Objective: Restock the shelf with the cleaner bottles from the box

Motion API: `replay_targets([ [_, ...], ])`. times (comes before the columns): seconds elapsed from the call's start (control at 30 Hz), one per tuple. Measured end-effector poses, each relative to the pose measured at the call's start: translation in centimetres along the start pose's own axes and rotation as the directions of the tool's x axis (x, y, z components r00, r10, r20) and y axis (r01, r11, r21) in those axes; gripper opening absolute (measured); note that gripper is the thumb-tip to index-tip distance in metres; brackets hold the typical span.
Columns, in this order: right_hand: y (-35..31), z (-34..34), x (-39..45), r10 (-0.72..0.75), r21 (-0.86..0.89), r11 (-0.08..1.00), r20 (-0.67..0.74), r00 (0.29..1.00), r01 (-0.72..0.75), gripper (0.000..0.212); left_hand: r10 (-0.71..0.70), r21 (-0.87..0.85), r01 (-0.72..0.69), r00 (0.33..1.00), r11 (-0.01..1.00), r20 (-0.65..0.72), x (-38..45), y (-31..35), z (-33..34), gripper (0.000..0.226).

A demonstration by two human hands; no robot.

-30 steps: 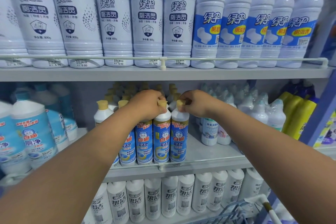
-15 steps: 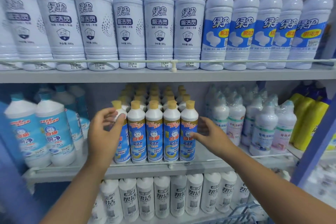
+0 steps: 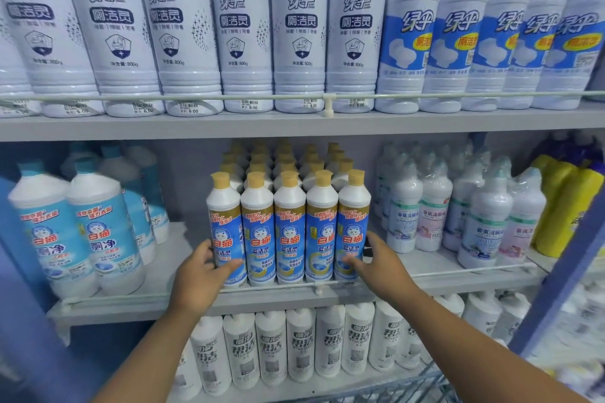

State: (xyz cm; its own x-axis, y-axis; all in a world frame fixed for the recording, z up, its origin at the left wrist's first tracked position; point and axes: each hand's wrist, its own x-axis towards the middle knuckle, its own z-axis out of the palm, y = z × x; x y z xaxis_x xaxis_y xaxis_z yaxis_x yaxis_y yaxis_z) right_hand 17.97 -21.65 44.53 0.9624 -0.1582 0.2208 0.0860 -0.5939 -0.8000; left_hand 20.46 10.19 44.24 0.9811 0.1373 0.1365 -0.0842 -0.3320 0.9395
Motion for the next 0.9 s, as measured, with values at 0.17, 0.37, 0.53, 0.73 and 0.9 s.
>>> replay_targets([
  [0.17,-0.1,0.2,0.0,0.024,-0.022,0.999,-0.012,1.0,-0.024,0.041,0.008,0.0,-0.008,1.0,1.0,0.022,0.3,-0.2,-0.2,0.043],
  [0.37,-0.7,0.5,-0.3,0.038,-0.072,0.997,-0.025,0.999,-0.039,0.04,0.015,0.051,-0.019,0.997,0.999,0.079,0.9,-0.4,-0.5,0.044],
  [0.53,-2.0,0.3,-0.5,0.079,-0.197,0.977,0.015,0.997,-0.075,0.044,0.037,0.166,-0.052,0.995,0.985,0.093,1.4,-0.3,-1.3,0.042],
  [0.73,-4.3,-1.4,-2.2,0.141,-0.37,0.924,0.1,0.985,-0.094,0.056,0.085,0.418,-0.144,0.984,0.897,0.156,-0.8,2.0,-2.5,0.055],
  [0.9,-5.3,-3.6,-5.2,0.062,-0.469,0.883,0.172,0.983,0.027,0.071,0.12,0.75,-0.199,0.98,0.631,0.159,-4.5,4.4,-2.6,0.083],
])
